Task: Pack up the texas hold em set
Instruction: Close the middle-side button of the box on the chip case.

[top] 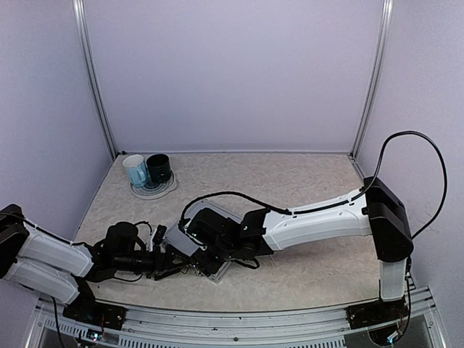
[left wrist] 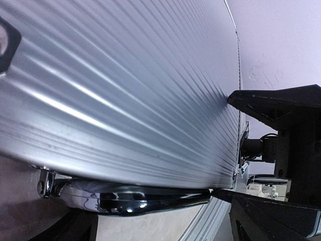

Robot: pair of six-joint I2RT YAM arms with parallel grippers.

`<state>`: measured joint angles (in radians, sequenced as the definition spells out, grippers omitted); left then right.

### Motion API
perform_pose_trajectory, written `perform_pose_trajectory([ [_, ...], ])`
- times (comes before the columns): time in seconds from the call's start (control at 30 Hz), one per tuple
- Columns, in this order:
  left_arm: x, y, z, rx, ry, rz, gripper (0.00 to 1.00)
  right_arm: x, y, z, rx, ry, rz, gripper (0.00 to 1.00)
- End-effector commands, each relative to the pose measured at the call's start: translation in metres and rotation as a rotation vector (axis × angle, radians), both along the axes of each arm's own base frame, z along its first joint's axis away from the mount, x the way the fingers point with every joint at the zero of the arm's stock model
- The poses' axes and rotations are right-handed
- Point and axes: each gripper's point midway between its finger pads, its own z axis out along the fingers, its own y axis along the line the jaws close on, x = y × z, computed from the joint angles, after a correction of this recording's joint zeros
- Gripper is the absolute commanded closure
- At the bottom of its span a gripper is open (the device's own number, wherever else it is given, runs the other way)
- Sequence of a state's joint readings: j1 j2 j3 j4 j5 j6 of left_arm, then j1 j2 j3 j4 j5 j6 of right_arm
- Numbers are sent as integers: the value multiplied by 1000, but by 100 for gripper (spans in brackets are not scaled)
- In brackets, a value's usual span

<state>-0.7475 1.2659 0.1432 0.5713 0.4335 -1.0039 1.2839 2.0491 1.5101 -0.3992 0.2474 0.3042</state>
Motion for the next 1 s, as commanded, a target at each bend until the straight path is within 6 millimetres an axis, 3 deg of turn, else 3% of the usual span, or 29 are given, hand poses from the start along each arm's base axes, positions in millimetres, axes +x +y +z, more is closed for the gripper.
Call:
perform_pose_trajectory([
  [0.0, 4, -11, 18, -77, -29, -10, 9, -3, -29, -42, -133, 54, -15, 28],
  [0.67, -5, -22, 51, -262, -89, -71, 12, -6, -31, -41, -122, 62, -10, 28],
  [0.97, -1, 1, 27, -76, -112, 9, 12, -8, -32, -36, -104, 59, -9, 27],
])
